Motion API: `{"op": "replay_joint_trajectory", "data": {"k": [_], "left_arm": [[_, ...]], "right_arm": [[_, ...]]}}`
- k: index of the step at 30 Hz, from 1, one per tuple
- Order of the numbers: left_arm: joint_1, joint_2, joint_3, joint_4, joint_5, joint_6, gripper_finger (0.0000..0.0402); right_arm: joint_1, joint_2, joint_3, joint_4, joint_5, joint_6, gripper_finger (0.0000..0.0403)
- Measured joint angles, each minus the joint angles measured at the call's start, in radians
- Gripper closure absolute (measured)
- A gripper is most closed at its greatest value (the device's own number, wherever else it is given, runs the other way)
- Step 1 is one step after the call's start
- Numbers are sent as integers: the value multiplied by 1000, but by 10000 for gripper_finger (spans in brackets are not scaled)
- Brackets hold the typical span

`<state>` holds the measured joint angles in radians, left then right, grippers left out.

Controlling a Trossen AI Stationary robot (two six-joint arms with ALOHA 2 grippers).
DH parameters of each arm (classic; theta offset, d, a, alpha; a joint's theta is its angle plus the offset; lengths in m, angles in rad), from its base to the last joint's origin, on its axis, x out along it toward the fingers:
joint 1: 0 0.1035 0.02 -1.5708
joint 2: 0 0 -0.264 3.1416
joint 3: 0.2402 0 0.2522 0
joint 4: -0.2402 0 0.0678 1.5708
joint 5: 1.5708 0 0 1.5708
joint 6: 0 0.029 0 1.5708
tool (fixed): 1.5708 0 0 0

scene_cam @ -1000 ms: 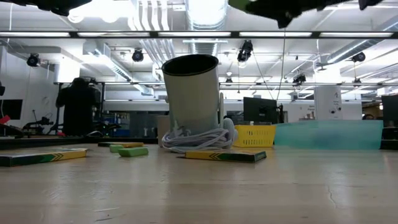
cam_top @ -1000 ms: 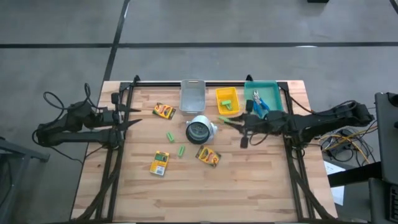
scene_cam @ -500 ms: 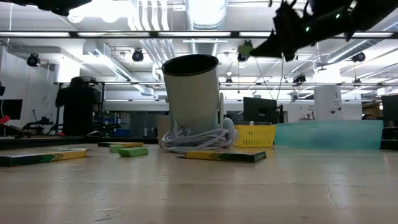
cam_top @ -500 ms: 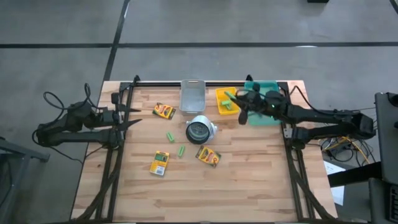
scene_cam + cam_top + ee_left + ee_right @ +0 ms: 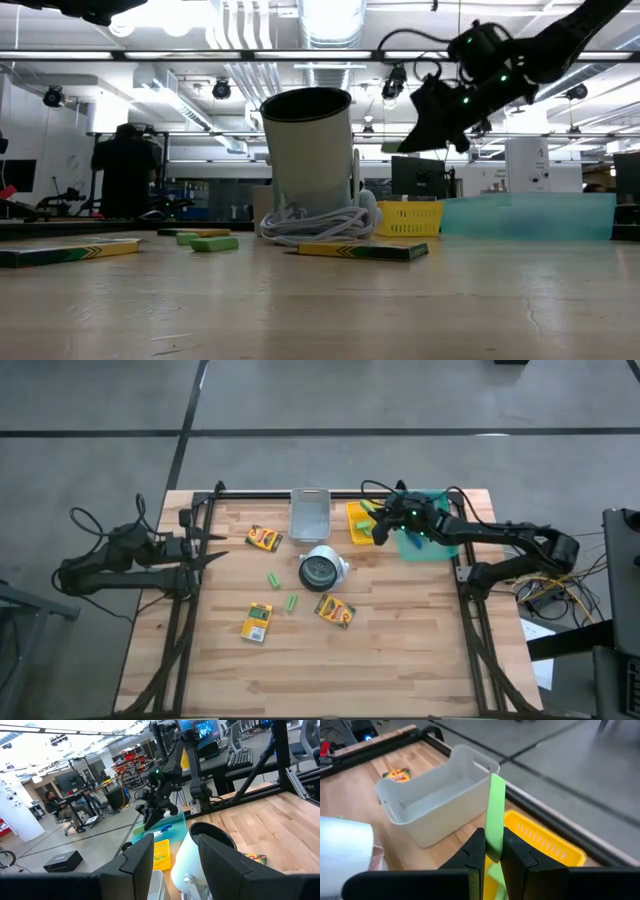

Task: Pick & Place School Supplies
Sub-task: Put the green eraser into the yellow bin

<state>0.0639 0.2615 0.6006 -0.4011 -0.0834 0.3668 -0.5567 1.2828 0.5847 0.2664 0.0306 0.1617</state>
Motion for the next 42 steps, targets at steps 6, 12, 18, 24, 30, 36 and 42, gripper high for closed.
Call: {"op": "replay_joint_trajectory", "data": {"k": [6,12,18,24,30,36,42], "left_arm": [[0,0,0,0,0,0,241],[0,0,0,0,0,0,241],[0,0,0,0,0,0,241],[0,0,-1,0,0,0,241],[0,0,-1,0,0,0,241],[0,0,-1,0,0,0,241],[0,0,-1,0,0,0,241]], "right_arm": [[-21,107,53,-43,-14,70,369],[-31,191,178,-275,-16,75,369],[-68,259,258,-361,-87,83,369],[-105,329,290,-394,-154,120,369],[-116,400,333,-436,-172,120,369],[-126,459,392,-485,-170,120,369],[-129,495,445,-559,-167,119,362]]}}
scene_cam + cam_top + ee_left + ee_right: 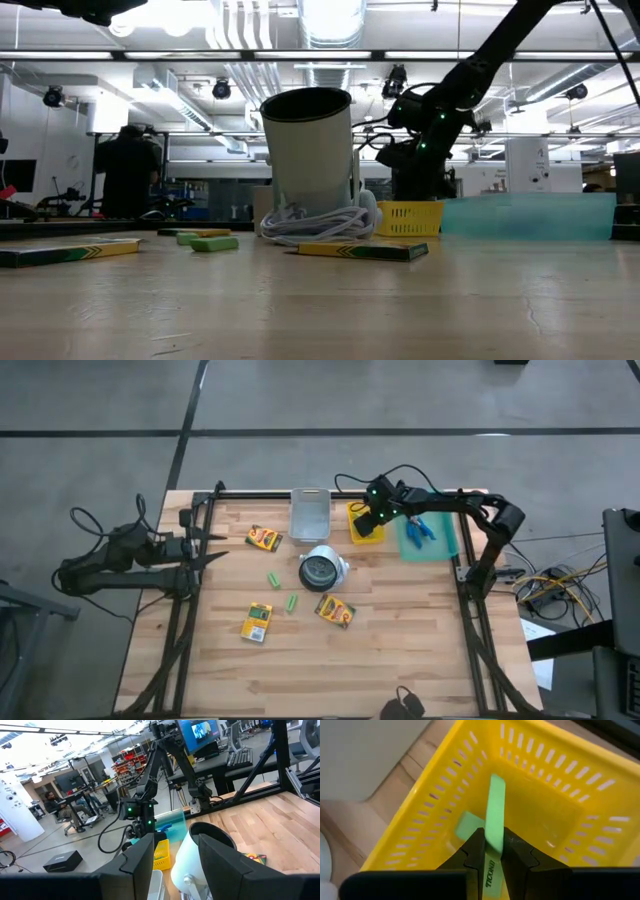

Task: Pick & Place School Supplies
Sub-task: Put the green eraser into the yellow bin

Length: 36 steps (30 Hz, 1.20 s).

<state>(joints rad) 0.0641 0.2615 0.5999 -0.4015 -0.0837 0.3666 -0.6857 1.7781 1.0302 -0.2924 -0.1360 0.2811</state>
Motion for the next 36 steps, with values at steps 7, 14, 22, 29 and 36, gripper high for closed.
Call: {"op": "replay_joint_trajectory", "data": {"k": [7,14,22,29,36], "left_arm": [[0,0,0,0,0,0,241],[0,0,0,0,0,0,241],[0,0,0,0,0,0,241],[0,0,0,0,0,0,241],[0,0,0,0,0,0,241]], "right_arm": [[-1,14,36,-48,3,1,350],[0,14,54,-48,31,0,328],[0,14,61,-47,31,-4,297],[0,6,68,-47,32,-4,282],[0,-79,95,-39,28,-92,273]]}}
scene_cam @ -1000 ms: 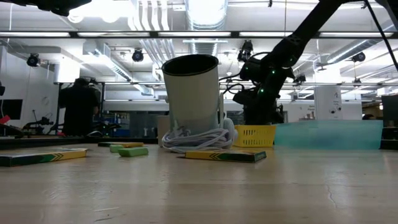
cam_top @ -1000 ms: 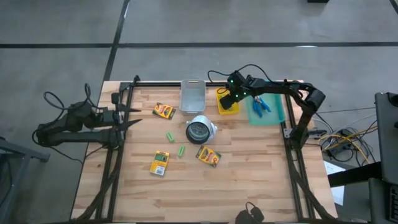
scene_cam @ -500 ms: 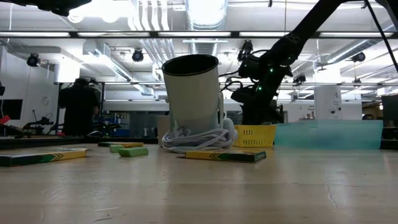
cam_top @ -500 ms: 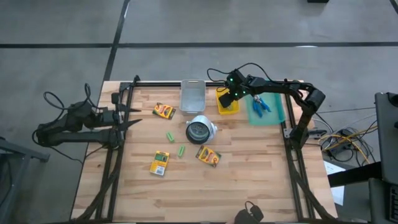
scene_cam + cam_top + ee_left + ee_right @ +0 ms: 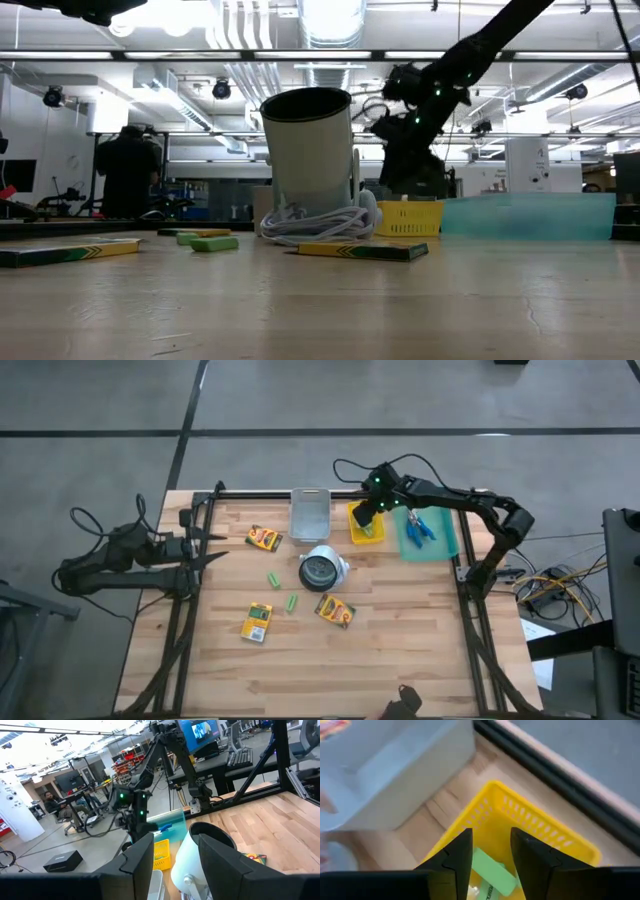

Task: Pick & Place School Supplies
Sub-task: Put the green eraser into the yellow bin

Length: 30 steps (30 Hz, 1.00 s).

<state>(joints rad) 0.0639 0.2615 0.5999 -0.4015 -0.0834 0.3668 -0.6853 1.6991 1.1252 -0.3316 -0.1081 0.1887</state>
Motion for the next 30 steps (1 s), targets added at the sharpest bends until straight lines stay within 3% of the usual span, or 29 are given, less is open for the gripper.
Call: {"op": "replay_joint_trajectory", "data": {"k": [7,18,25,30], "left_arm": [[0,0,0,0,0,0,241],[0,0,0,0,0,0,241],[0,0,0,0,0,0,241],[0,0,0,0,0,0,241]], "right_arm": [[10,-156,-78,151,-92,-96,274],[84,-430,-343,493,-334,-272,273],[174,-565,-555,741,-338,-297,265],[249,-639,-653,782,-345,-318,261]]}}
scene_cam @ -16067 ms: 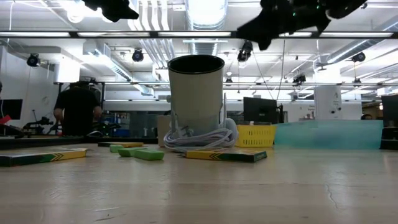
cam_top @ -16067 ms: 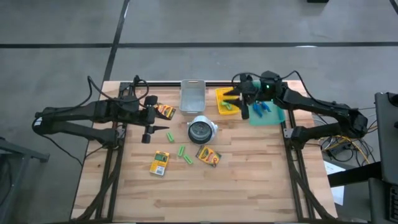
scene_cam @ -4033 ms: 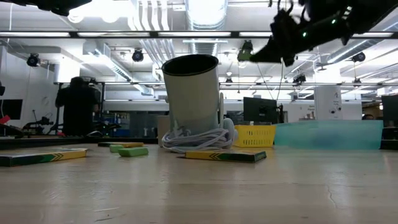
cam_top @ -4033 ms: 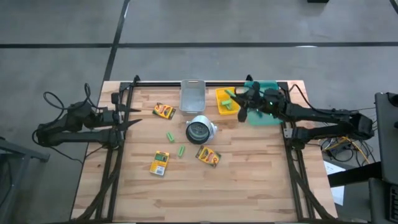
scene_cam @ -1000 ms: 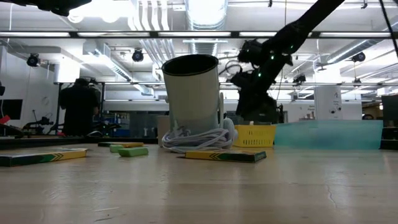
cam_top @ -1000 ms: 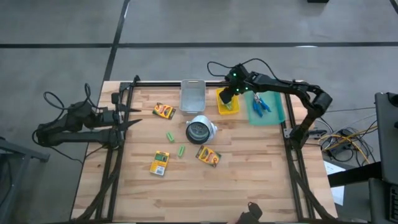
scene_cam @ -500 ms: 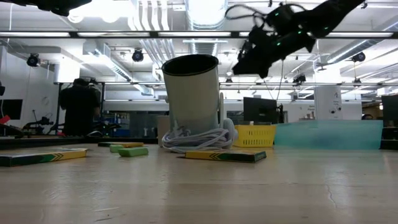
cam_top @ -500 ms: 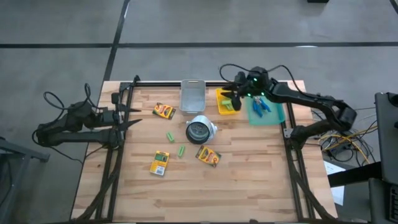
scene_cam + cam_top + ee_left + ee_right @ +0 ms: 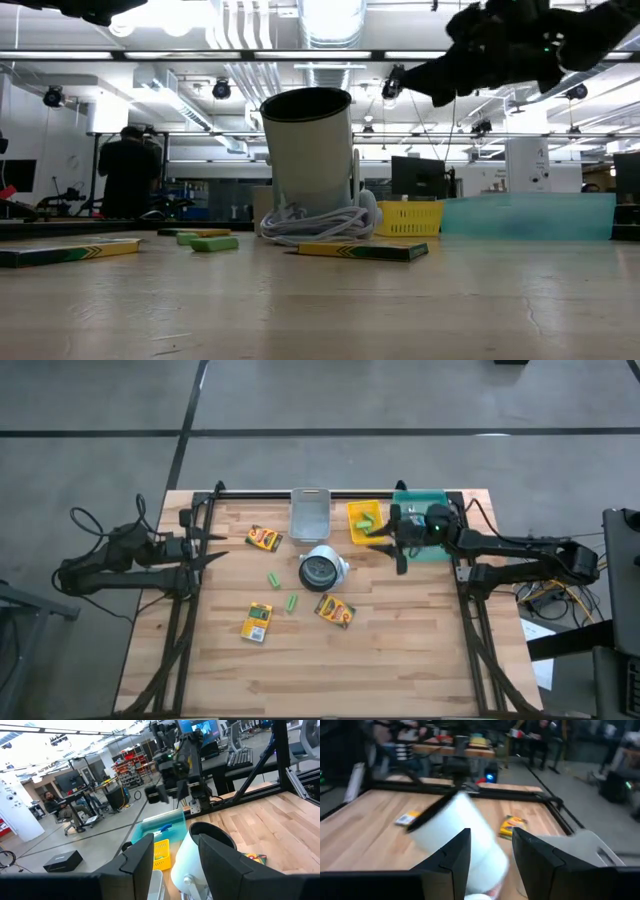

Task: Pick & Place School Supplies
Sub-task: Put the green eraser into the yellow bin

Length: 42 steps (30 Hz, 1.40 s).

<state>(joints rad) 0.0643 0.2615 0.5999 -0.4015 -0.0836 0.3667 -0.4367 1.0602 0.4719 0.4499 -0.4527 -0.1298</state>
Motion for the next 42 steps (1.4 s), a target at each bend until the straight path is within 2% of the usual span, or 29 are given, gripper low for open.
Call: {"op": "replay_joint_trajectory", "data": {"k": [6,8,21,27,42], "left_arm": [[0,0,0,0,0,0,241],[0,0,0,0,0,0,241],[0,0,0,0,0,0,241],[0,0,0,0,0,0,241],[0,0,0,0,0,0,241]], "right_arm": [[86,-96,-73,3,-12,-198,257],[101,-120,-90,2,-12,-219,257],[127,-210,-124,12,-25,-210,254],[127,-216,-90,12,-21,-160,261],[127,-214,-72,10,-20,-161,273]]}}
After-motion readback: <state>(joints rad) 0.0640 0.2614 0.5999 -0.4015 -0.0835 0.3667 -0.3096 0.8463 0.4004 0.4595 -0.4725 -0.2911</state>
